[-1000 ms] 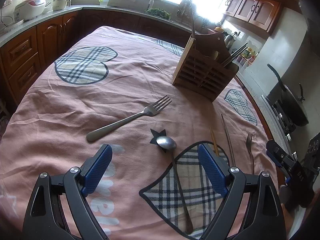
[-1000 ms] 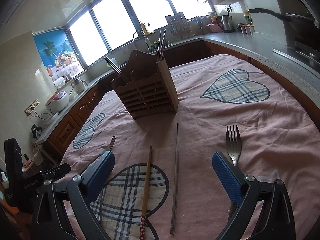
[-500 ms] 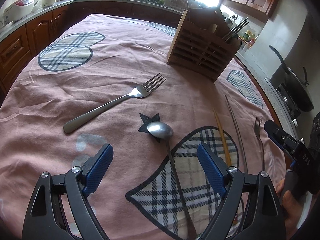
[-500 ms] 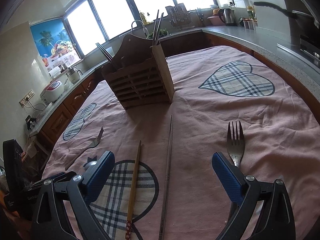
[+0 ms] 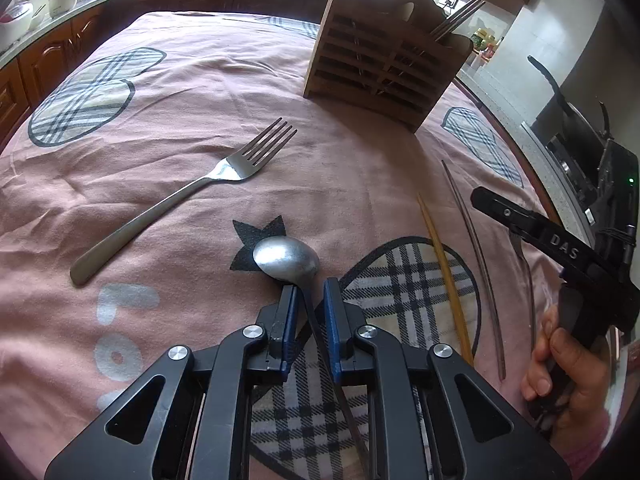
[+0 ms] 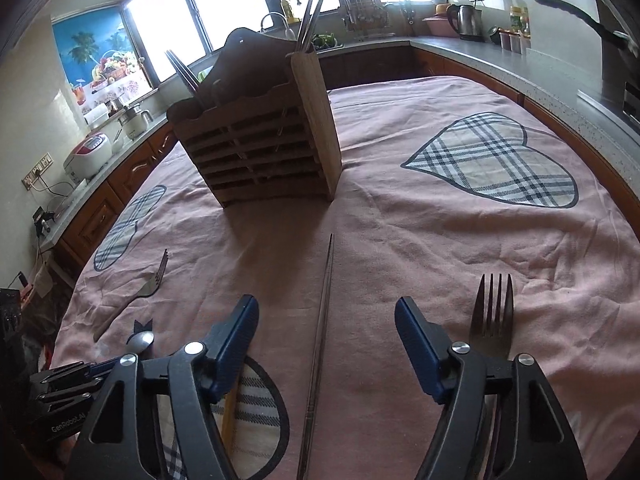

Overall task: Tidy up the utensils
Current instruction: 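Close left gripper on the silver spoon while right gripper grasps a metal chopstick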

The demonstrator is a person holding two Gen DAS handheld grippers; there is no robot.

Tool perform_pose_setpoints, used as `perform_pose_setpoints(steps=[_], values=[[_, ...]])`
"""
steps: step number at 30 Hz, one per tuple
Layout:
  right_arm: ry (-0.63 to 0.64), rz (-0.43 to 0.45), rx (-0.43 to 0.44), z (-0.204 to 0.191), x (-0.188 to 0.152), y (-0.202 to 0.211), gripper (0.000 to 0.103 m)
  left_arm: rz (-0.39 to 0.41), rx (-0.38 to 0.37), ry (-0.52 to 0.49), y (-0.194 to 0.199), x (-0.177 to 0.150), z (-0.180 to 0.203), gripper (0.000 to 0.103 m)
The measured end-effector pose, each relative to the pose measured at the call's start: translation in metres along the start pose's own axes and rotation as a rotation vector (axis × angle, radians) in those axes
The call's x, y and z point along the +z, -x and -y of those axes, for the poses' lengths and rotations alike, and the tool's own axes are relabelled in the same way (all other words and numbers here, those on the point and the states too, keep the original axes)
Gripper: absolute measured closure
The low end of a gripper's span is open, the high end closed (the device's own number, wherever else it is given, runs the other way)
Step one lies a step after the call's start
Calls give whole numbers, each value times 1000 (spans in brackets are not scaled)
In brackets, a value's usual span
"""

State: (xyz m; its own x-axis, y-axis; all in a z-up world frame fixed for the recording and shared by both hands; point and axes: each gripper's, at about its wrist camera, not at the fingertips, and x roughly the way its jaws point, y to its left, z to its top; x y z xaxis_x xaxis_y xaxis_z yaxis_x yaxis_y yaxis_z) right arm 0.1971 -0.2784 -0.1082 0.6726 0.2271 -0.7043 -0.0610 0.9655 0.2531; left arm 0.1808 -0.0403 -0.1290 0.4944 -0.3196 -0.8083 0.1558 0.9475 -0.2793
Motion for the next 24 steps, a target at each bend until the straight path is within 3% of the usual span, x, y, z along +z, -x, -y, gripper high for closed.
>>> perform_pose_setpoints(steps=[5, 12, 15, 17, 24], values=[[26, -42, -25, 0, 13, -27, 56, -7, -27, 13, -3, 6, -4, 98], [69, -73, -61, -5, 28, -50, 69, 0, -42, 10, -2, 16, -5, 101], [107, -74, -101, -11, 29, -55, 79, 3, -51, 13, -1, 20, -5, 101], [130, -76, -127, -15, 30, -57, 96, 9, -53, 14, 0, 23, -5, 101], [56, -40, -49, -9, 30, -30, 99, 57, -70, 6, 17, 30, -3, 101]])
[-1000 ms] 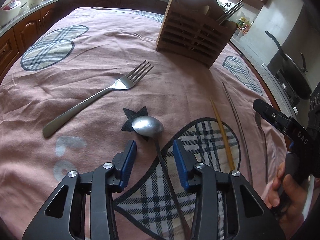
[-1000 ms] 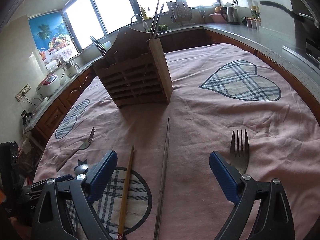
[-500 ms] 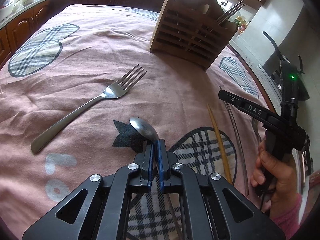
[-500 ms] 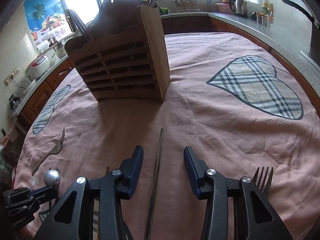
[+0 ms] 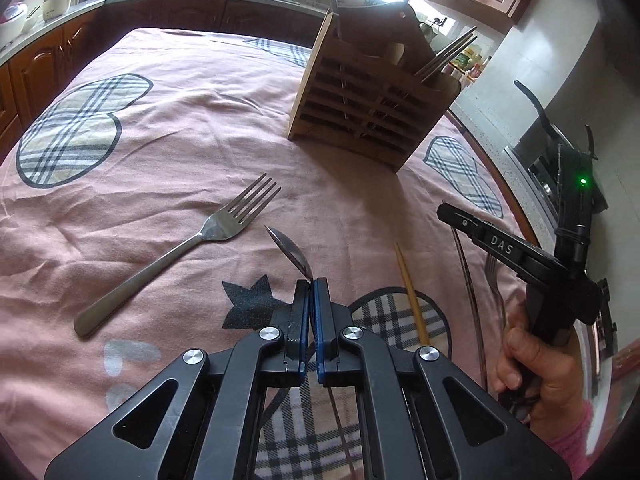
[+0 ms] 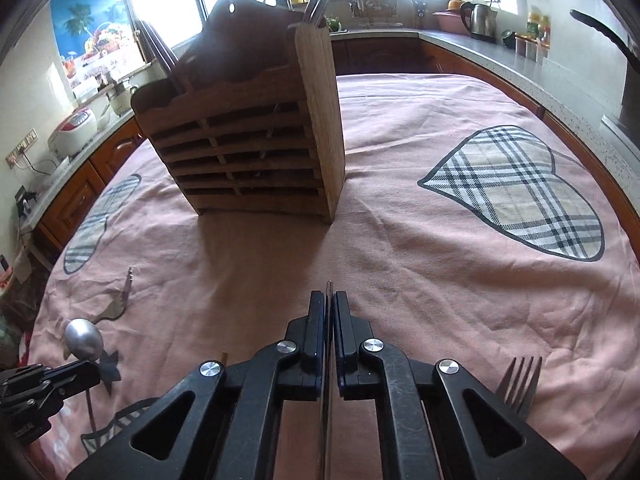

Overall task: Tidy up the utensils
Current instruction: 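Close left gripper on the silver spoon while right gripper grasps a metal chopstick, then carry the spoon and chopstick up over the wooden holder with both grippers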

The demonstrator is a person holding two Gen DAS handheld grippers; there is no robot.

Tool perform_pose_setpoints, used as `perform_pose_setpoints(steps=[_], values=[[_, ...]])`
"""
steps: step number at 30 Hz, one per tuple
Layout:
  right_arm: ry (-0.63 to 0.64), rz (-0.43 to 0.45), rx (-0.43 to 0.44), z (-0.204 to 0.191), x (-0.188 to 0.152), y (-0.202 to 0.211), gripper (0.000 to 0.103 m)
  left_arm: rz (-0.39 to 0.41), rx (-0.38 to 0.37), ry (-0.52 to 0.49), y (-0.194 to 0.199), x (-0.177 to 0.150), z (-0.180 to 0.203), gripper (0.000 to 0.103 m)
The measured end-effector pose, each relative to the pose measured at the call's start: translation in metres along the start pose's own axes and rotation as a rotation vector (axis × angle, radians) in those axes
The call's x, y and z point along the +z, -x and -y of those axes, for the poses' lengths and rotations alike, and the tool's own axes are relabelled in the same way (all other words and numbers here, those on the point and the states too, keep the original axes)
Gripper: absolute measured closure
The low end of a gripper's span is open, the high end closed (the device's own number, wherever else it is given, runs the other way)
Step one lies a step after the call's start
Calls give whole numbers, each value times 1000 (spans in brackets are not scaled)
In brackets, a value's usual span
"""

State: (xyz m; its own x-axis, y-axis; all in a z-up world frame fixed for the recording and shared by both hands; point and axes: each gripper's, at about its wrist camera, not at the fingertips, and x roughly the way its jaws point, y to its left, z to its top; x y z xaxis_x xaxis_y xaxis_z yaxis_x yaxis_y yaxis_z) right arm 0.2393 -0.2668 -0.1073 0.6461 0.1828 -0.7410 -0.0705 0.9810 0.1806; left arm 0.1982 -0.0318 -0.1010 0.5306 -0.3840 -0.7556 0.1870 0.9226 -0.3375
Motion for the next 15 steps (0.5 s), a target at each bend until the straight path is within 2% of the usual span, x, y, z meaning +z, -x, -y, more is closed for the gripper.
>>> perform_pose_setpoints(steps=[7, 15], values=[[-53, 86, 82, 2, 1, 48, 99, 46, -13, -18, 21, 2, 8, 101], [-72, 177, 120, -5, -3, 94, 99, 101, -3, -51, 44, 0, 17, 101]])
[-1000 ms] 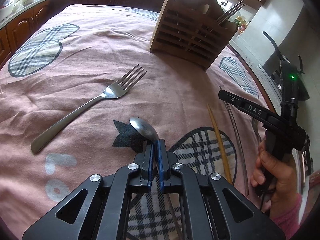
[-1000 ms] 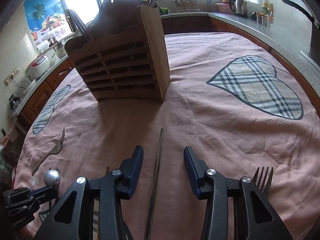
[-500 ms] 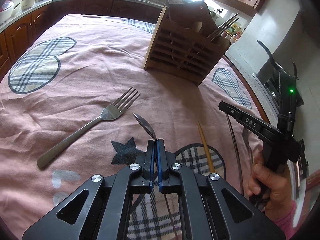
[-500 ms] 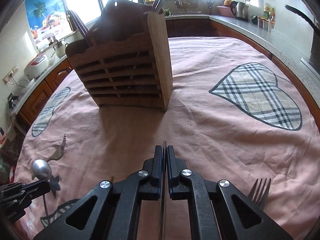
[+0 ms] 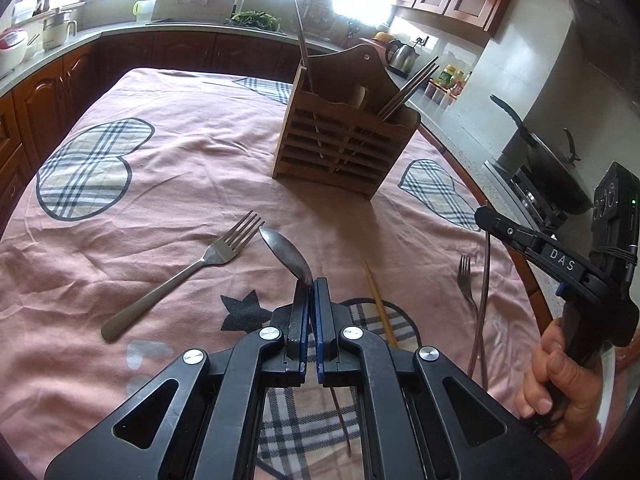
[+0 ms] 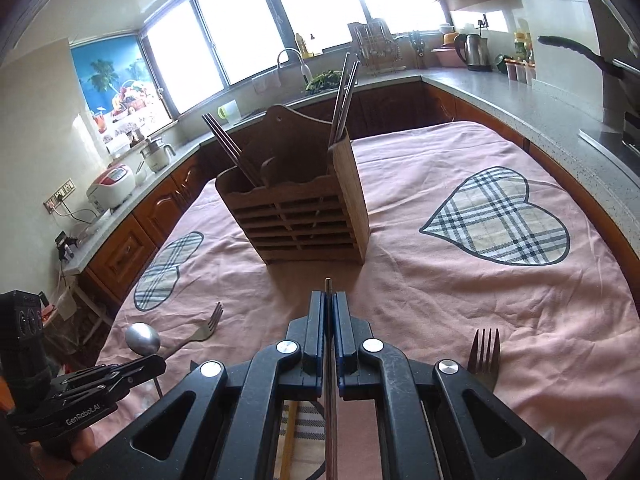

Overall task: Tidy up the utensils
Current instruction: 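Carry the spoon and chopstick up over the wooden holder with both grippers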

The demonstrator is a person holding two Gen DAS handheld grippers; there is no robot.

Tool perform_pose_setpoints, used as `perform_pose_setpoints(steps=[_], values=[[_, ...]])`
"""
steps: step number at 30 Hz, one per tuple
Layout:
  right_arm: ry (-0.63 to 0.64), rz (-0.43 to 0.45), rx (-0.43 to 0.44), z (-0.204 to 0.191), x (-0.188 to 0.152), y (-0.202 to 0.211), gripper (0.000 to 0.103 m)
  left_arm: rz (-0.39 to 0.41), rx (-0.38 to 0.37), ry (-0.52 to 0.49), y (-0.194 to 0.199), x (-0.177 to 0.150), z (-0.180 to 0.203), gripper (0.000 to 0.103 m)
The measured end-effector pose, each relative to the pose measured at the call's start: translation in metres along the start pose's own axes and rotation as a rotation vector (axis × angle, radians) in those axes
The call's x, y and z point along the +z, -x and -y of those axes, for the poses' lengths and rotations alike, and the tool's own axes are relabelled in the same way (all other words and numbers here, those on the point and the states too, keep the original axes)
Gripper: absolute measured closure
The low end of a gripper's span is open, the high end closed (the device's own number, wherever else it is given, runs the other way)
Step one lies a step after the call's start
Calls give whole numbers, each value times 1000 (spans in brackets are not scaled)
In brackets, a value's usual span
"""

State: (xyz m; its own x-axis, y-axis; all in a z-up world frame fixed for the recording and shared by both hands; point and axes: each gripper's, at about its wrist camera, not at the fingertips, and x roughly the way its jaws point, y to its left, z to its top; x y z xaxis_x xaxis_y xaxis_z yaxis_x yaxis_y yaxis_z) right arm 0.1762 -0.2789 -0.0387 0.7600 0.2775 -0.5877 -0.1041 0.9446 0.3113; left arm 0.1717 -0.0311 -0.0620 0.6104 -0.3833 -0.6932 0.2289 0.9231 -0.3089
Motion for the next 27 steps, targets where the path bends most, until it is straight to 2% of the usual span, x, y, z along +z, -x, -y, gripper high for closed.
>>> perform_pose_setpoints(steps=[12, 27], values=[[-3, 115, 20, -7, 7, 48, 99, 69, 30, -44, 26, 1, 11, 101], [-26, 207, 37, -11, 12, 78, 99, 147, 53, -76, 50, 14, 18, 101]])
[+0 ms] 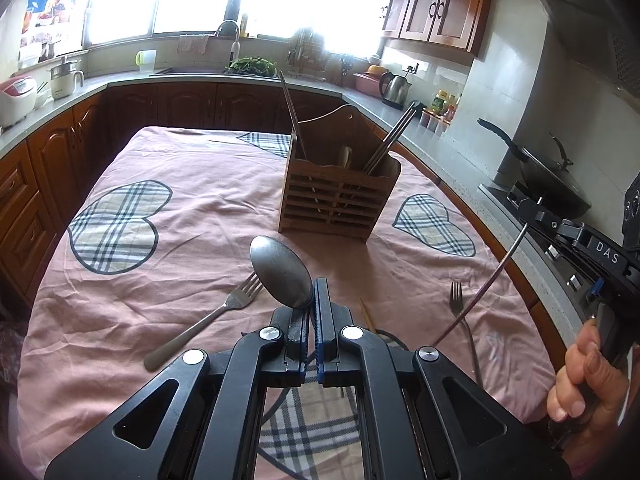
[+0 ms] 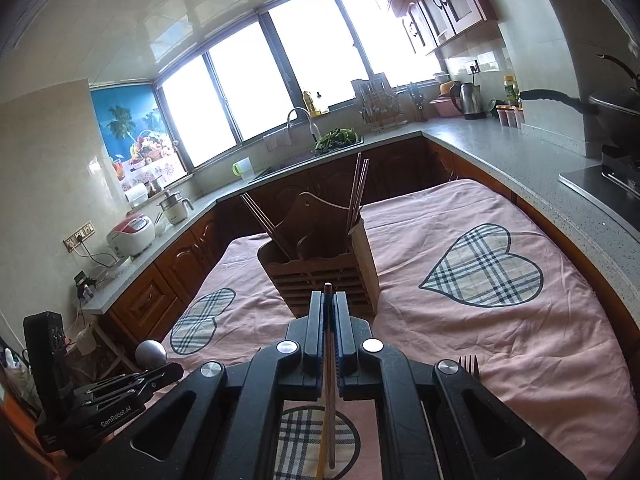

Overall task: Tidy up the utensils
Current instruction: 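Carry the spoon and chopstick up over the wooden holder with both grippers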

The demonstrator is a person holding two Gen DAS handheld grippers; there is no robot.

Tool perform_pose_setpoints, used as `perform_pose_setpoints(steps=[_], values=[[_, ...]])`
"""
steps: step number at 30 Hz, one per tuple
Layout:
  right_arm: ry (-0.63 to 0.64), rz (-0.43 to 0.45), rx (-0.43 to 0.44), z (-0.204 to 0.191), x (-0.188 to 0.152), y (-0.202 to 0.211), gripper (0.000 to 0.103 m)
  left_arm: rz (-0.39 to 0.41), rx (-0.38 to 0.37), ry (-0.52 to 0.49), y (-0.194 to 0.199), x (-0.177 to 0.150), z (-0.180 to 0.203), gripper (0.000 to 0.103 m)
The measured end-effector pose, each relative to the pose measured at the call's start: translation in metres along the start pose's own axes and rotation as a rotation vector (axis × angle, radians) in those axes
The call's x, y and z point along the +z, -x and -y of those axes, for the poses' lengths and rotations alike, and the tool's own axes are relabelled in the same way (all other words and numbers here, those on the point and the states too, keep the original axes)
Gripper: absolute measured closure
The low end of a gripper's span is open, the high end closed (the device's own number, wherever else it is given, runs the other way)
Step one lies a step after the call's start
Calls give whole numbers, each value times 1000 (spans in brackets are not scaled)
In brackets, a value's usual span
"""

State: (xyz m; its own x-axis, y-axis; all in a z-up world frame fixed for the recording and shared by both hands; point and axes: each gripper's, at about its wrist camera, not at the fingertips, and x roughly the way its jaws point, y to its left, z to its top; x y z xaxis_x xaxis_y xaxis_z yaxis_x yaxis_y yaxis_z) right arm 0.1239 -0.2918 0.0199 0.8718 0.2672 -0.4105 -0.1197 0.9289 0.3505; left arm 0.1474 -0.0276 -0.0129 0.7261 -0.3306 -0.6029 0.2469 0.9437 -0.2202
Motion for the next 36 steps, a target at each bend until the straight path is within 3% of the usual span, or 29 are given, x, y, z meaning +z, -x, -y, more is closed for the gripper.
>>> perform_pose_setpoints(steps=[23, 36], values=[[-27, 59, 5, 6, 14, 6, 99, 44, 15, -14, 5, 18, 0, 101], [-46, 86, 10, 10, 34, -4, 99, 55, -5, -8, -7, 49, -5, 101]])
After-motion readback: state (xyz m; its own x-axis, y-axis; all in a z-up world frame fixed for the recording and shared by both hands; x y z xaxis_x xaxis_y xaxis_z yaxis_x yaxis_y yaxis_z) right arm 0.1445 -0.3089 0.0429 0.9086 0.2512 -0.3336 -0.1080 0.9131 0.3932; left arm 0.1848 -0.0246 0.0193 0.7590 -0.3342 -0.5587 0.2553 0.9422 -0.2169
